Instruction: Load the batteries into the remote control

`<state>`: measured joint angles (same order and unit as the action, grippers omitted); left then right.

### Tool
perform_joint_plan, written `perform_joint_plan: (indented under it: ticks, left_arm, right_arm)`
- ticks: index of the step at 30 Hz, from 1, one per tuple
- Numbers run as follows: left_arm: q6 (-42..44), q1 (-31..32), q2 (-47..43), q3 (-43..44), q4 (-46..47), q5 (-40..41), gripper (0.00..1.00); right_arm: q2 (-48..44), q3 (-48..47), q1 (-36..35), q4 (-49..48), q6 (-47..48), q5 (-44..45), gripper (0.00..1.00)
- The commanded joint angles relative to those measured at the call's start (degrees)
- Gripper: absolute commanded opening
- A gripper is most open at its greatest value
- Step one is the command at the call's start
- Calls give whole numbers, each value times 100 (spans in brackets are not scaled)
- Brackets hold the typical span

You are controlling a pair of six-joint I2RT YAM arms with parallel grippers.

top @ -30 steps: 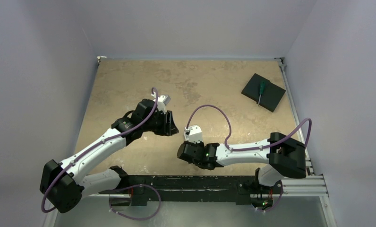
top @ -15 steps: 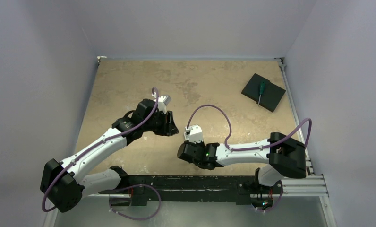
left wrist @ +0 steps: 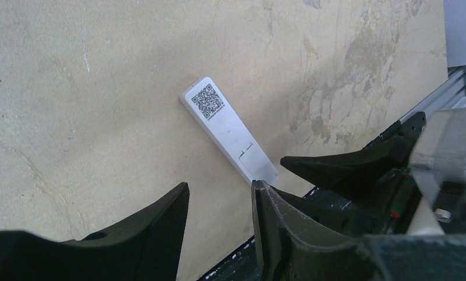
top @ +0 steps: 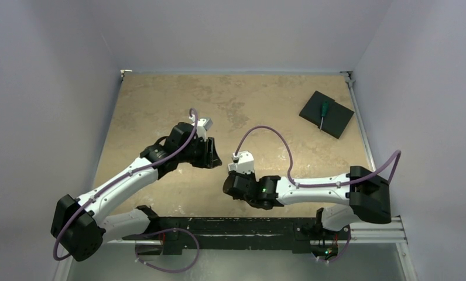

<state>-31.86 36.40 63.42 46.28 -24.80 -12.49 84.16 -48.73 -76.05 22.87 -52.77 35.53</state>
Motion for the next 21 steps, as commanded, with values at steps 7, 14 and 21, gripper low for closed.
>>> perform_joint_plan:
  ticks: [7, 14, 21]
  left_arm:
    - [-159, -27, 344, 143, 510, -256, 43]
    - [-261, -22, 732, 364, 751, -354, 43]
    - [-291, 30, 1321, 750, 979, -589, 43]
  right_arm:
    - [-888, 319, 27, -230, 231, 294, 49]
    - [-1406, 607, 29, -379, 561, 160, 47]
    - [-1834, 984, 29, -607, 690, -24, 37]
